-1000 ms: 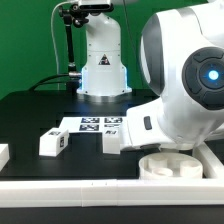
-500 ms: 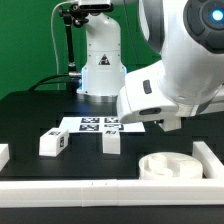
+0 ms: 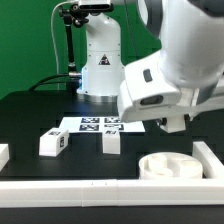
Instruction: Assemble stool
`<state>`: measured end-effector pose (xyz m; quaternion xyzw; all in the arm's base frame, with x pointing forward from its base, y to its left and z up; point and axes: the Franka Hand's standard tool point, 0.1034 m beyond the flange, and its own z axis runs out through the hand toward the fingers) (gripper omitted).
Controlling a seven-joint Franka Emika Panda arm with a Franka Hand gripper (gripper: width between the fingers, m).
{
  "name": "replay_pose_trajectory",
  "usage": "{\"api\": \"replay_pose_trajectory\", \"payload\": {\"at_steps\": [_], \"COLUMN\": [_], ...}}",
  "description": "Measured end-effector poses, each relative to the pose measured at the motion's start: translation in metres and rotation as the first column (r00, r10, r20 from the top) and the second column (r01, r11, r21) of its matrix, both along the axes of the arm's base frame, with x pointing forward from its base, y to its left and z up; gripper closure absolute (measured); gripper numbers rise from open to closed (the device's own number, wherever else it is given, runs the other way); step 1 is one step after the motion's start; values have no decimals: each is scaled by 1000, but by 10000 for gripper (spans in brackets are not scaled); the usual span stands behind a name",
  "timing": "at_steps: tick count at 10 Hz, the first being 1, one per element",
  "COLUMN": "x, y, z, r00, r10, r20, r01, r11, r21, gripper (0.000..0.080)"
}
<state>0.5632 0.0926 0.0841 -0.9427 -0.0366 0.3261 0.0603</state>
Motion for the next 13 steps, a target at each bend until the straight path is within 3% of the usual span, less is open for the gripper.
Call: {"api": "replay_pose_trajectory", "payload": {"at_steps": [2,5,7,10,13], "x": [18,33,34,63,71], "y": [-4,-4,-5,-4,-5], "z": [37,33,33,64,63], "r00": [991,929,887,790,660], "r10": [-20,-44,-55,-81,-94], "r20": [133,368,459,608,745], "r01": [20,46,59,83,96], "r11": [1000,999,998,996,995], "r21": [-1,4,7,25,40], "gripper": [471,471,471,471,471]}}
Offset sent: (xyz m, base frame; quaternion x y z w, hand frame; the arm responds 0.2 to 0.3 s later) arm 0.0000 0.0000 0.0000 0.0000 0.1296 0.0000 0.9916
